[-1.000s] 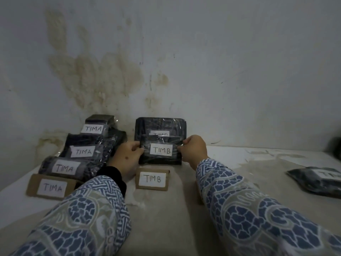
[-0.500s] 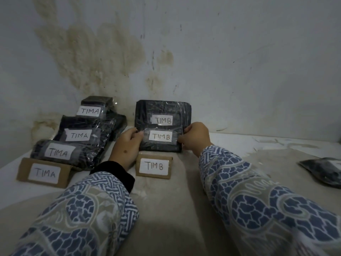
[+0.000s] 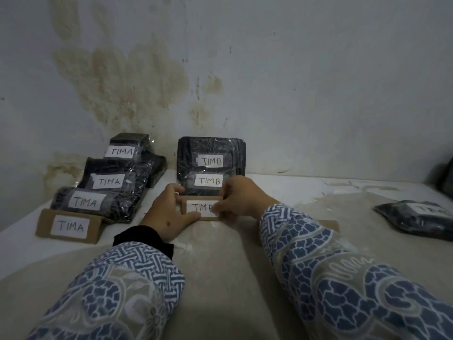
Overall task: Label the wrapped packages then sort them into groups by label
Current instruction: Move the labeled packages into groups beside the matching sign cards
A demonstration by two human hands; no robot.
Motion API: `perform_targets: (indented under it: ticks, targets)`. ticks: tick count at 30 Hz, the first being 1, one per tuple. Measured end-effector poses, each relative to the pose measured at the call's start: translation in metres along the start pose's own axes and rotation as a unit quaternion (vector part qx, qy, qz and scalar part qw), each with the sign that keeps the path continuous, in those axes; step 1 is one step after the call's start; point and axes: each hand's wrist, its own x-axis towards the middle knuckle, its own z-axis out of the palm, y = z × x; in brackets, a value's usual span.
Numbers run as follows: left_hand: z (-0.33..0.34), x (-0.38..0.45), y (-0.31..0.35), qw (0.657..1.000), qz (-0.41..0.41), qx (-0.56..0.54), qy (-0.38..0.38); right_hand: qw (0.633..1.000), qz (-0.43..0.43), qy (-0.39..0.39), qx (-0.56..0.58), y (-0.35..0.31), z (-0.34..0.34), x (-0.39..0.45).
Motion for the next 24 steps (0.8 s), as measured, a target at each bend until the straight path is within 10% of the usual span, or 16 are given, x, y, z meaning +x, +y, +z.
perform_targets:
  ticks: [16, 24]
  targets:
    - [0.004, 0.001, 0.007, 0.999, 0.013, -0.015, 0.027, 0.995, -0.022, 0.098, -0.001, -0.006, 0.012, -0.006]
    - [-0.002, -0.016, 0.008, 0.976, 0.008, -0.102, 0.191, 0.989, 0.008, 0.137, 0.052, 0.012, -0.026, -0.038]
